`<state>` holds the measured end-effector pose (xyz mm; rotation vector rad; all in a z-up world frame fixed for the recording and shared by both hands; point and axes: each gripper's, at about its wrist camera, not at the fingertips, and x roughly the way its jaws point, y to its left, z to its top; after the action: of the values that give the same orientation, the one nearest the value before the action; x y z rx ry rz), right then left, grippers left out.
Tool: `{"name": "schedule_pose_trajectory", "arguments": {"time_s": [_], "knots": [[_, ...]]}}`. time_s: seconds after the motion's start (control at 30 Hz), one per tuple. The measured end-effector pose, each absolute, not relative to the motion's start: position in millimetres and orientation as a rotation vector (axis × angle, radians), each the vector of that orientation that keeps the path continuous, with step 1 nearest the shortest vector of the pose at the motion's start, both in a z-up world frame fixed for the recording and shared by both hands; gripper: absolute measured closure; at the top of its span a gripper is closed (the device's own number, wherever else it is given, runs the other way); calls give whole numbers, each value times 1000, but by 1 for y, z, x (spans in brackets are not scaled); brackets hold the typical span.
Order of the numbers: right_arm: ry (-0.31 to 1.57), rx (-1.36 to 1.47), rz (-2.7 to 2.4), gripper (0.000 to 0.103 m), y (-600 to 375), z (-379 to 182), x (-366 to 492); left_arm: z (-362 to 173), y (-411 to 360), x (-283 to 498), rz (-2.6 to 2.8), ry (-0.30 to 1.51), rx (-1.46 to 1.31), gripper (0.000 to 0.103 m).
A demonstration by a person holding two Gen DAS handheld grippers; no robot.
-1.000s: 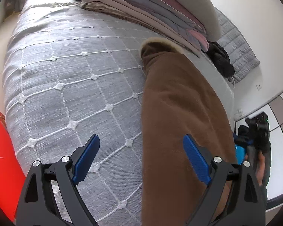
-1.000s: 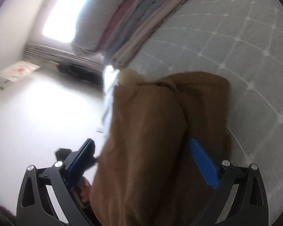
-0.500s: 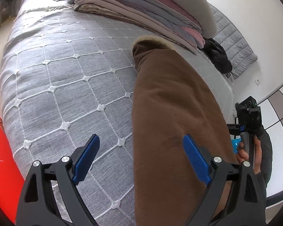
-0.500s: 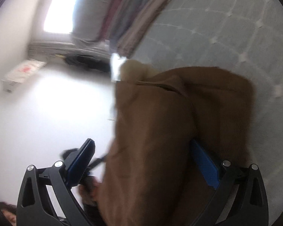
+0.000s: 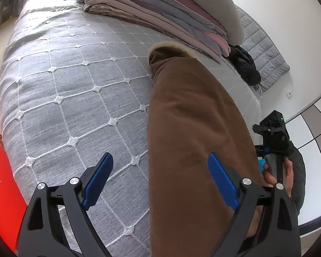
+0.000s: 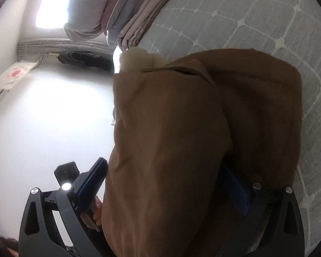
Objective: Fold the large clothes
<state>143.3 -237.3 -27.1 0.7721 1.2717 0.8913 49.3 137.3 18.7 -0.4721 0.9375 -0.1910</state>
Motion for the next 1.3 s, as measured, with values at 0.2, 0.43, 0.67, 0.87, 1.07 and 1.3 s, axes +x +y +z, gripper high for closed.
{"name": "schedule_pose_trajectory", "arguments": {"time_s": [0.2, 0.43, 0.67, 0.87, 1.07, 1.3], "knots": [[1202, 847, 909, 7, -244, -29, 144, 18, 137, 49, -189, 936, -476, 17], [1176, 787, 789, 73, -260, -29, 124, 16, 138, 54, -182, 941, -482, 17], [1014, 723, 756, 83, -262, 23, 92, 18, 143, 54, -177, 918, -523, 17], [1053, 780, 666, 84, -292, 1, 84, 18, 142, 53, -187, 916, -528, 17], [971, 829, 649, 86, -314, 15, 73, 25, 146, 48, -206, 892, -534, 17], [1165, 939, 654, 78, -315, -50, 91, 27, 148, 45, -218, 895, -527, 17]]}}
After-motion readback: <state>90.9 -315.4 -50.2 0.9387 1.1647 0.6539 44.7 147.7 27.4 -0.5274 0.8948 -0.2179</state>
